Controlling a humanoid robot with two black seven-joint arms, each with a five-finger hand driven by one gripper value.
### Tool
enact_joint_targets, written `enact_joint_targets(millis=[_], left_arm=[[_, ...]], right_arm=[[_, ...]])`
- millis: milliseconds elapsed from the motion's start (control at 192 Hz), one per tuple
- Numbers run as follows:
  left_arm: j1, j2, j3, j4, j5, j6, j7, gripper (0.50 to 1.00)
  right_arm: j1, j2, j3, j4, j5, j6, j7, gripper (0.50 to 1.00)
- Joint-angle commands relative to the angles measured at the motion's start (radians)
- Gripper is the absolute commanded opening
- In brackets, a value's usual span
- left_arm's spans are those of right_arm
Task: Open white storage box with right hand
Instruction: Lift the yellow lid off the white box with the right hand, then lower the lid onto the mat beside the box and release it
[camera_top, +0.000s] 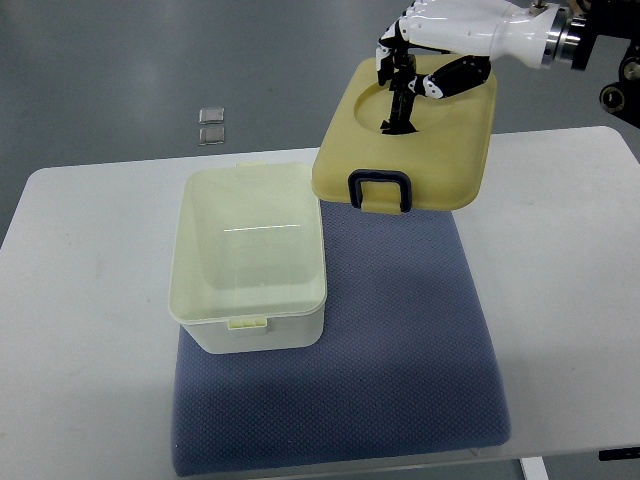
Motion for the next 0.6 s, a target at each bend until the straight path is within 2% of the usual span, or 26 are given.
enact_joint_targets(millis=[0, 281, 597], left_arm=[[0.0, 0.0, -0.001, 0.0, 0.0, 0.0, 0.0, 1.0], [0.002, 0.0, -0.001, 0.001, 0.0, 0.0, 0.0, 1.0], [0.002, 0.0, -0.001, 0.0, 0.0, -0.001, 0.001, 1.0]], right_arm=[[-0.039, -0.047, -0.001, 0.003, -0.005, -0.005, 0.0, 0.5], [-0.191, -0.056, -0.013, 0.001, -0.052, -0.106, 0.0, 0.5], [-0.327, 0.005, -0.013, 0.003, -0.138, -0.192, 0.0, 0.5]])
